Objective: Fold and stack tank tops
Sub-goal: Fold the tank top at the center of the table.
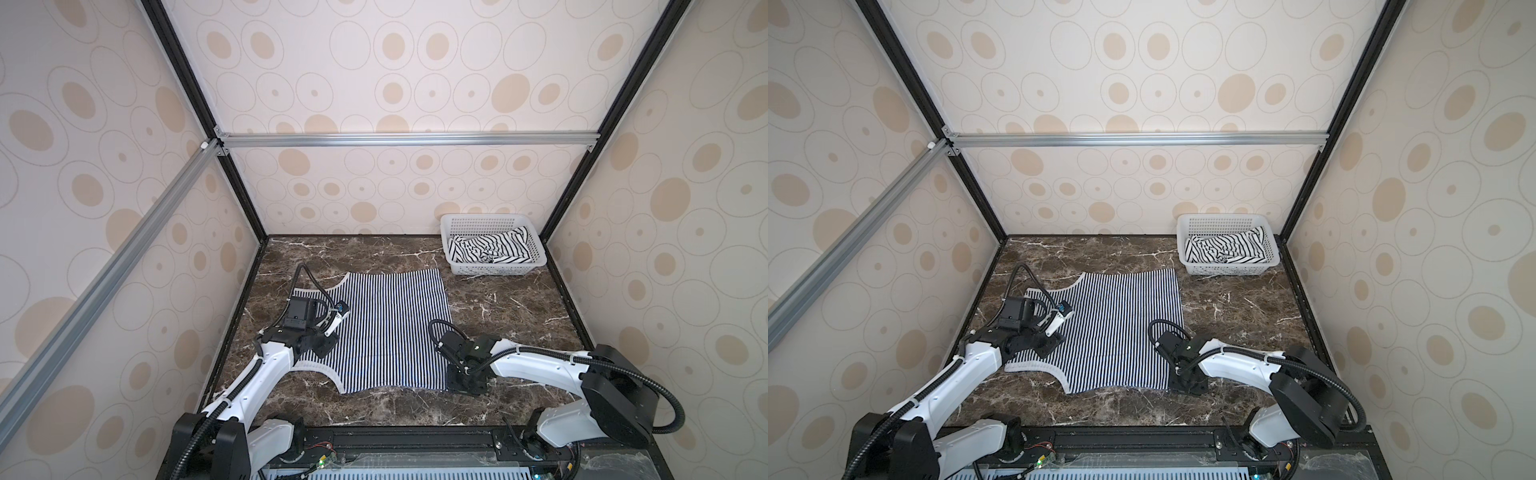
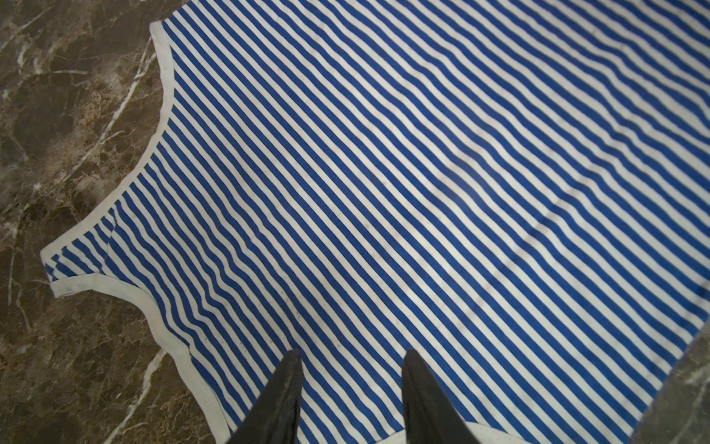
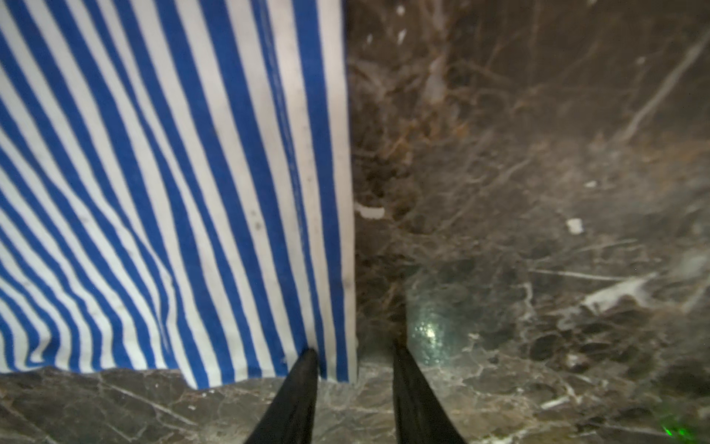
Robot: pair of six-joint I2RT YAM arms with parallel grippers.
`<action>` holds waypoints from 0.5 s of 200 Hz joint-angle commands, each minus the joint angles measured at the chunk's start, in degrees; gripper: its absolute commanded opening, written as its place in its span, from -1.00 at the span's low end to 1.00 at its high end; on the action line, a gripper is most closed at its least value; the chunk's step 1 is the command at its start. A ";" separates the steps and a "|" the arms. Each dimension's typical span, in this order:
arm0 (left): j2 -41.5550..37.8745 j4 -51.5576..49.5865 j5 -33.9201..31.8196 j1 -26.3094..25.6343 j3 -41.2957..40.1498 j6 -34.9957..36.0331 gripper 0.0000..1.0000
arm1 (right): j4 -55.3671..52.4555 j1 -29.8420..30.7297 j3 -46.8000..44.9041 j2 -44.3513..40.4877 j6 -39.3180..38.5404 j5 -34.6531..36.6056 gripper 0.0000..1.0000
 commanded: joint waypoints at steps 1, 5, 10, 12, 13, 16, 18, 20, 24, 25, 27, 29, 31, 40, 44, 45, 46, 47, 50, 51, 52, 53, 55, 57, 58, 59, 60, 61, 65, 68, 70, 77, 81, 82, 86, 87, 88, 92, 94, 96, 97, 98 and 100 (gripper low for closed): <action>-0.42 -0.61 -0.65 -0.53 0.15 0.51 -0.14 | -1.71 1.81 2.06 2.62 0.76 0.45 -0.31; -0.51 -0.71 -0.66 -0.53 0.07 0.58 -0.14 | -1.87 1.78 2.18 2.74 0.76 0.53 -0.32; -0.66 -0.80 -0.66 -0.55 0.21 0.60 -0.14 | -1.98 1.77 2.14 2.83 0.77 0.75 -0.33; -0.67 -0.80 -0.66 -0.57 0.24 0.60 -0.14 | -2.00 1.77 2.13 2.71 0.76 0.86 -0.34; -0.69 -0.84 -0.70 -0.59 0.20 0.60 -0.14 | -2.00 1.77 2.12 2.69 0.81 0.93 -0.34; -0.77 -0.82 -0.74 -0.61 0.21 0.68 -0.14 | -2.05 1.77 2.08 2.62 0.85 1.10 -0.35; -0.83 -0.87 -0.79 -0.63 0.17 0.69 -0.14 | -2.08 1.77 2.05 2.55 0.85 1.13 -0.36; -0.87 -0.88 -0.84 -0.62 0.12 0.69 -0.14 | -2.03 1.82 1.99 2.51 0.85 1.22 -0.37; -0.95 -0.95 -0.88 -0.61 0.16 0.76 -0.14 | -2.01 1.78 1.95 2.41 0.92 1.33 -0.39; -1.00 -0.97 -0.90 -0.61 0.16 0.77 -0.14 | -1.96 1.78 1.95 2.41 0.93 1.38 -0.39; -1.04 -0.97 -0.92 -0.61 0.07 0.78 -0.14 | -2.00 1.77 1.95 2.41 0.94 1.39 -0.40; -1.05 -0.98 -0.99 -0.61 0.03 0.78 -0.14 | -2.00 1.82 1.95 2.47 0.92 1.48 -0.41; -1.06 -0.98 -1.00 -0.61 0.06 0.78 -0.14 | -2.01 1.79 1.99 2.47 0.91 1.53 -0.42; -1.15 -1.13 -1.03 -0.67 -0.06 0.89 -0.14 | -2.01 1.78 2.20 2.48 0.79 1.68 -0.46; -1.15 -1.24 -1.02 -0.76 -0.04 0.95 -0.14 | -2.01 1.77 2.36 2.56 0.80 1.65 -0.50; -1.14 -1.33 -0.97 -0.73 -0.03 0.95 -0.14 | -2.01 1.77 2.37 2.57 0.78 1.67 -0.51; -1.14 -1.37 -0.95 -0.72 -0.02 0.95 -0.14 | -2.01 1.77 2.42 2.58 0.77 1.72 -0.52; -1.14 -1.40 -0.93 -0.71 -0.06 1.00 -0.14 | -2.01 1.77 2.45 2.62 0.77 1.75 -0.52; -1.14 -1.53 -0.92 -0.68 -0.09 1.04 -0.14 | -1.94 1.77 2.54 2.66 0.76 1.80 -0.56; -1.14 -1.56 -0.92 -0.69 -0.09 1.09 -0.14 | -1.93 1.77 2.55 2.71 0.76 1.83 -0.57; -1.19 -1.62 -0.88 -0.70 -0.05 1.11 -0.14 | -1.92 1.77 2.60 2.73 0.76 1.81 -0.58; -1.21 -1.65 -0.90 -0.70 -0.03 1.12 -0.14 | -1.88 1.77 2.62 2.75 0.76 1.84 -0.59; -1.18 -1.74 -0.81 -0.70 -0.02 1.17 -0.14 | -1.91 1.77 2.69 2.82 0.76 1.90 -0.60; -1.15 -1.87 -0.76 -0.77 -0.06 1.23 -0.14 | -1.87 1.80 2.72 2.82 0.76 1.94 -0.62; -1.15 -1.95 -0.71 -0.78 0.01 1.27 -0.14 | -1.85 1.78 2.77 2.88 0.72 1.95 -0.62; -1.15 -1.99 -0.68 -0.78 0.04 1.29 -0.13 | -1.84 1.78 2.80 2.86 0.70 1.95 -0.63; -1.15 -2.01 -0.67 -0.79 0.06 1.30 -0.13 | -1.84 1.78 2.81 2.90 0.69 1.91 -0.64; -1.15 -2.07 -0.71 -0.79 0.07 1.35 -0.14 | -1.83 1.82 2.86 2.87 0.68 1.93 -0.65; -1.14 -2.34 -0.62 -0.87 0.07 1.49 -0.14 | -1.75 1.78 2.98 2.97 0.63 2.04 -0.69; -1.22 -2.55 -0.47 -0.88 0.07 1.65 -0.14 | -1.74 1.79 3.06 3.00 0.59 2.09 -0.70; -1.23 -2.73 -0.41 -0.88 0.07 1.81 -0.14 | -1.70 1.78 3.13 3.00 0.52 2.12 -0.73; -1.23 -3.29 -0.16 -1.03 0.07 2.36 -0.14 | -1.82 1.77 3.46 3.03 0.41 2.28 -0.80; -1.28 -3.57 0.07 -1.05 0.00 2.80 -0.14 | -1.98 1.80 3.64 3.09 0.38 2.35 -0.84; -1.30 -3.64 0.06 -1.05 -0.05 2.93 -0.14 | -2.04 1.79 3.67 3.10 0.35 2.37 -0.85; -1.36 -3.85 0.10 -1.07 -0.29 3.39 -0.14 | -2.21 1.77 3.89 3.09 0.25 2.54 -0.89; -1.33 -3.86 0.11 -1.11 -0.37 3.53 -0.14 | -2.28 1.82 3.93 3.06 0.24 2.60 -0.90; -1.33 -3.87 0.04 -1.08 -0.46 3.70 -0.14 | -2.32 1.80 3.99 3.08 0.20 2.63 -0.91; -1.32 -3.88 -0.22 -1.05 -0.79 4.02 -0.14 | -2.60 1.81 4.31 3.14 0.00 2.86 -0.95; -1.36 -3.94 -0.44 -1.12 -0.98 4.40 -0.14 | -2.90 1.78 4.49 3.14 -0.13 3.02 -0.98; -1.31 -4.00 -0.69 -1.13 -1.11 4.70 -0.14 | -3.13 1.78 4.63 3.20 -0.23 3.19 -1.00; -1.27 -4.03 -0.81 -1.18 -1.18 4.85 -0.14 | -3.18 1.78 4.74 3.24 -0.26 3.27 -1.00; -1.25 -4.13 -0.91 -1.16 -1.26 5.01 -0.14 | -3.39 1.77 4.88 3.26 -0.36 3.36 -1.00; -1.19 -4.25 -1.09 -1.15 -1.36 5.22 -0.14 | -3.76 1.77 5.10 3.30 -0.42 3.54 -1.00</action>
